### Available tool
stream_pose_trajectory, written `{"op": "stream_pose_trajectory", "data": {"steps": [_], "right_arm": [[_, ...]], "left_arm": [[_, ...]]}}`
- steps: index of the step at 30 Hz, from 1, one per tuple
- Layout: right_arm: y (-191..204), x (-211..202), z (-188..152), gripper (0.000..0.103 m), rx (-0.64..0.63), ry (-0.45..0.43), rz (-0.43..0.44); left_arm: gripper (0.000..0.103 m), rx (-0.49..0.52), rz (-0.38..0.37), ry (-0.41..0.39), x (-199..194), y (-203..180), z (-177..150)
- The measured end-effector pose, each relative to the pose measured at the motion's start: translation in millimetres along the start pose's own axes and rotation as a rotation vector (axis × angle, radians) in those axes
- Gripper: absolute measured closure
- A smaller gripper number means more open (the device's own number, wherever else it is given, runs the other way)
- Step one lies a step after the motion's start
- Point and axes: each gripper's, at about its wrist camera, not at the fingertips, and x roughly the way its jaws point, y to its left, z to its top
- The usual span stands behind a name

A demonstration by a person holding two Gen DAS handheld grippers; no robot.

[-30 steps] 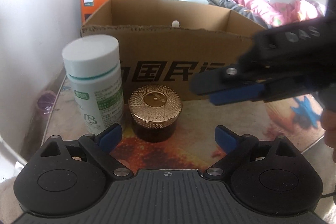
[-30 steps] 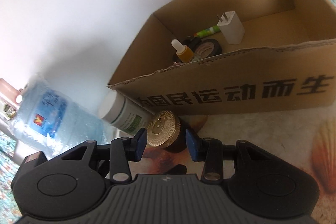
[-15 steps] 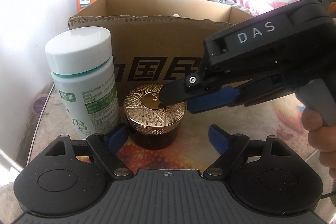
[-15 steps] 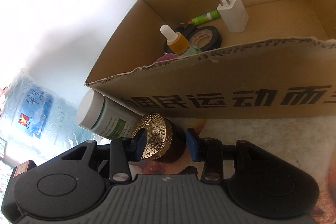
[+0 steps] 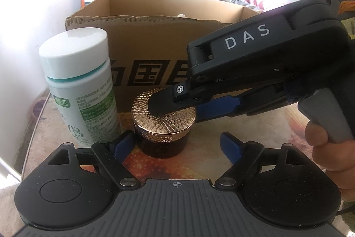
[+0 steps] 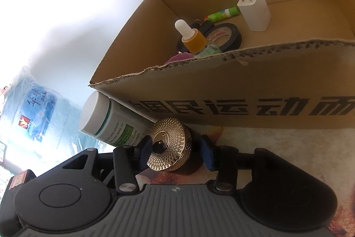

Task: Organize rigid objects

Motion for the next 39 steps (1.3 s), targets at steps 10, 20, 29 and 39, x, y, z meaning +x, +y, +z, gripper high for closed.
{"op": "stream_pose_trajectory", "data": {"steps": [10, 20, 29, 39], "right_arm": [[-9.1, -16.6, -6.5, 0.050, 0.018, -0.016, -0.044], [-27.0, -39.0, -18.8, 0.049, 0.048, -0.049, -0.072], [-41.9, -65.2, -34.6, 0.049, 0.085, -0.083, -0.097], [-55.4, -93.2, -51.1, 0.048, 0.104, -0.123, -0.140]], "left_arm": [[0.019, 0.017, -0.051, 0.029, -3.1, -19.4, -1.6], [0.020, 0.062, -0.094, 0.056, -5.2, -41.9, -3.6], [0.020, 0.104, -0.137, 0.074, -12.3, -70.3, -5.5], [0.020, 0.153, -0.178, 0.082, -15.9, -98.5, -6.6]]}}
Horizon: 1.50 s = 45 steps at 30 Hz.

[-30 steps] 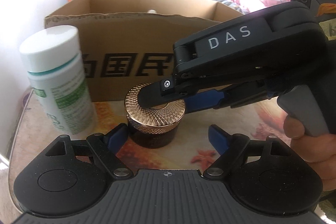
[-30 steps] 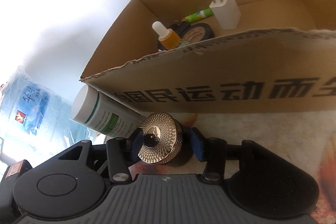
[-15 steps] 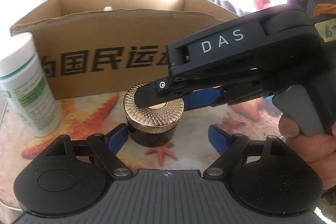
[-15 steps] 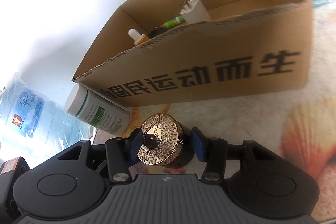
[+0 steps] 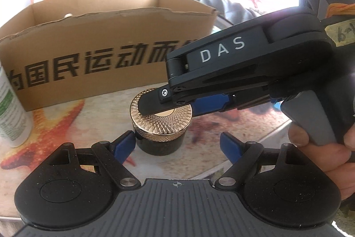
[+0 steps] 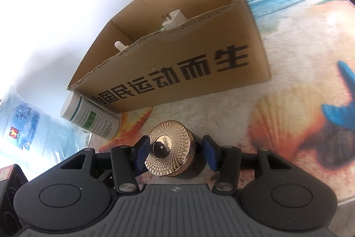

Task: Organize rigid objects

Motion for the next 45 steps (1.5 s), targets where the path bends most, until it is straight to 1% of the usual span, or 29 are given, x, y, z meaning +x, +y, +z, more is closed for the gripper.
{"op": "stream_pose_trajectory", "data": {"steps": [1, 2, 3, 5, 7, 12, 13, 14, 15, 17, 18, 20, 23, 25, 27, 29, 30, 33, 35, 38, 42, 45], "right_arm": [[-2.2, -2.7, -1.0, 0.048, 0.005, -0.005, -0.003], [-4.3, -5.2, -1.9, 0.048, 0.010, -0.010, -0.004], [-5.8, -8.2, -2.9, 0.048, 0.015, -0.019, -0.003], [-6.4, -16.7, -5.4, 0.048, 0.013, -0.047, -0.010], [-3.5, -27.2, -6.8, 0.047, -0.007, -0.080, -0.042], [15.6, -53.0, -8.7, 0.029, -0.114, -0.177, -0.170], [21.4, -57.2, -8.8, 0.020, -0.142, -0.198, -0.198], [27.0, -61.9, -9.3, 0.007, -0.171, -0.220, -0.228], [32.8, -66.4, -10.0, 0.001, -0.205, -0.243, -0.256], [45.8, -73.0, -12.1, 0.000, -0.290, -0.286, -0.310], [51.7, -75.1, -13.2, 0.000, -0.332, -0.300, -0.340], [62.4, -76.3, -14.8, 0.000, -0.412, -0.316, -0.397], [74.4, -77.5, -19.1, 0.000, -0.510, -0.334, -0.464], [79.2, -77.6, -21.1, 0.000, -0.540, -0.349, -0.516], [81.4, -76.7, -21.2, 0.000, -0.561, -0.351, -0.541], [81.3, -79.2, -18.7, 0.000, -0.577, -0.338, -0.532], [81.1, -82.4, -18.0, 0.000, -0.582, -0.331, -0.513], [79.0, -94.8, -19.4, 0.000, -0.578, -0.350, -0.409], [76.0, -100.1, -20.7, 0.000, -0.554, -0.364, -0.349], [70.5, -98.7, -22.8, 0.000, -0.497, -0.368, -0.302], [59.6, -89.2, -21.6, 0.000, -0.379, -0.350, -0.262], [48.8, -82.4, -20.8, 0.000, -0.291, -0.332, -0.190]], "left_arm": [[0.020, 0.009, -0.003, 0.001, 0.2, -2.7, 0.9], [0.020, 0.006, -0.026, 0.003, -0.3, -5.2, 0.9], [0.020, 0.013, -0.028, 0.002, -1.7, -6.0, 1.0], [0.019, 0.028, -0.022, -0.006, -4.1, -6.7, 1.1], [0.017, 0.034, -0.009, -0.018, -5.9, -8.5, 1.2], [0.009, 0.011, 0.007, -0.067, -14.9, -5.5, 4.1], [0.009, -0.010, 0.004, -0.079, -18.2, -2.6, 3.7], [0.009, -0.031, -0.002, -0.089, -21.0, 0.8, 3.4], [0.009, -0.053, -0.013, -0.096, -22.0, 4.8, 3.0], [0.007, -0.100, -0.030, -0.100, -24.3, 9.6, 4.1], [0.004, -0.121, -0.034, -0.104, -25.1, 12.5, 3.9], [0.003, -0.150, -0.031, -0.099, -29.1, 19.1, 3.6], [0.002, -0.148, -0.021, -0.089, -32.0, 24.6, 5.8], [0.000, -0.139, -0.013, -0.093, -32.8, 25.0, 4.8], [0.000, -0.128, -0.007, -0.091, -31.3, 24.7, 4.4], [0.000, -0.133, -0.012, -0.080, -27.6, 25.1, 3.1], [0.000, -0.144, -0.016, -0.080, -27.8, 27.1, 2.6], [0.000, -0.169, -0.025, -0.093, -27.5, 31.2, 0.8], [0.000, -0.158, -0.027, -0.098, -27.4, 31.6, 1.4], [0.000, -0.142, -0.034, -0.092, -25.6, 31.1, 2.9], [0.000, -0.138, -0.071, -0.083, -21.5, 32.3, 3.0], [0.000, -0.132, -0.066, -0.068, -16.6, 31.4, 2.9]]}}
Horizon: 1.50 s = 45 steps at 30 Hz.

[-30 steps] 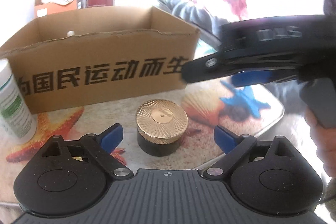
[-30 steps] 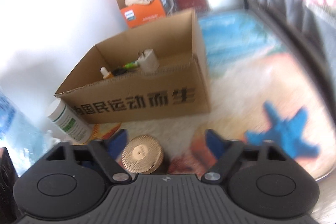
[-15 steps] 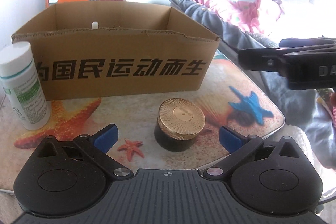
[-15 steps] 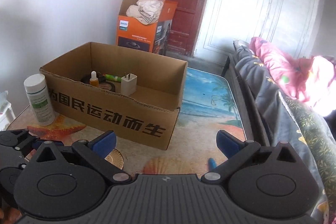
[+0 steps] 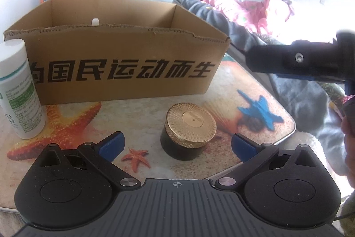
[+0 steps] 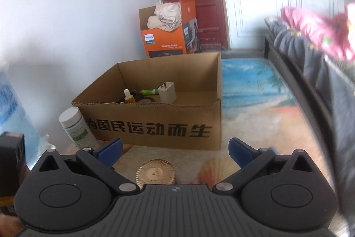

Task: Organize rigid objects

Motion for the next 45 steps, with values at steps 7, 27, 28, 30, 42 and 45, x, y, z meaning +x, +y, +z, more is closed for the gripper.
{"op": "stream_pose_trajectory", "data": {"steps": [7, 27, 28, 30, 42, 45], "right_arm": [[-5.1, 22.0, -10.9, 0.000, 0.059, 0.046, 0.017], [-18.9, 50.0, -28.6, 0.024, 0.181, 0.151, 0.098], [-19.5, 49.4, -28.7, 0.028, 0.188, 0.150, 0.104], [-22.3, 48.3, -28.2, 0.030, 0.207, 0.146, 0.117], [-46.0, 64.3, -39.2, 0.055, 0.373, 0.176, 0.187], [-50.2, 68.1, -42.9, 0.059, 0.403, 0.185, 0.190]], "left_arm": [[0.000, -0.060, -0.016, 0.004, 5.6, 7.3, -0.9], [0.000, 0.064, 0.158, 0.070, 16.7, -5.7, -2.0], [0.000, 0.072, 0.161, 0.059, 15.2, -7.3, -2.3], [0.000, 0.087, 0.149, 0.037, 11.8, -10.3, -2.7], [0.023, 0.215, 0.113, 0.006, 22.0, -37.5, -2.0], [0.029, 0.218, 0.112, 0.007, 26.1, -38.5, 0.6]]}}
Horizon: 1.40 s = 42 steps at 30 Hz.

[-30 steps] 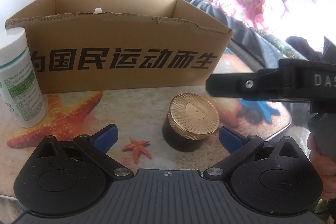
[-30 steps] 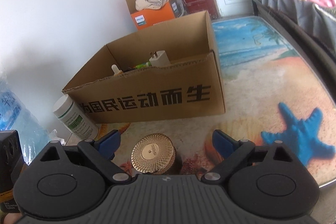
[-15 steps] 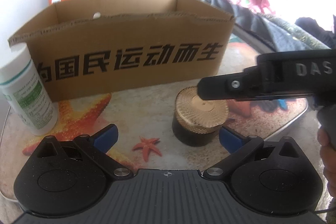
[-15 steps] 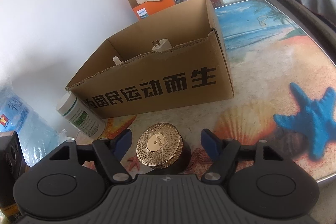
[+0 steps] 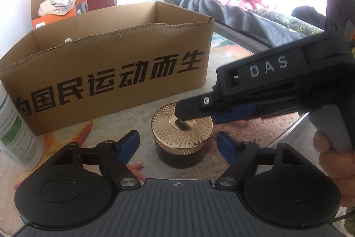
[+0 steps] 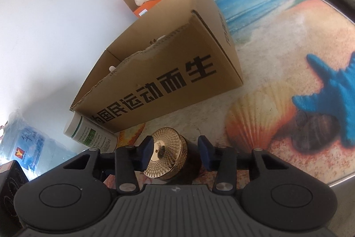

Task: Organize rigid objects

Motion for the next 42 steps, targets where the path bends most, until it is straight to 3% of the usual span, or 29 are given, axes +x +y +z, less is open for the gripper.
{"op": "stream_pose_trajectory", "data": {"steps": [4, 7, 24, 42], "right_arm": [[-3.4, 0.9, -0.5, 0.067, 0.027, 0.003, 0.031], [-1.0, -0.6, -1.7, 0.068, 0.014, -0.002, 0.023], [5.2, -14.5, -15.4, 0.068, 0.003, 0.016, 0.003], [-1.8, -9.0, -18.4, 0.057, 0.071, 0.041, 0.028]], "left_arm": [[0.044, -0.024, -0.009, 0.007, 3.7, 0.2, 2.9], [0.046, -0.024, -0.006, 0.006, 3.2, -3.2, 2.8], [0.045, -0.025, -0.028, 0.030, -10.0, -6.3, -6.3], [0.044, -0.038, -0.032, 0.058, 5.8, -6.4, -9.8]]}}
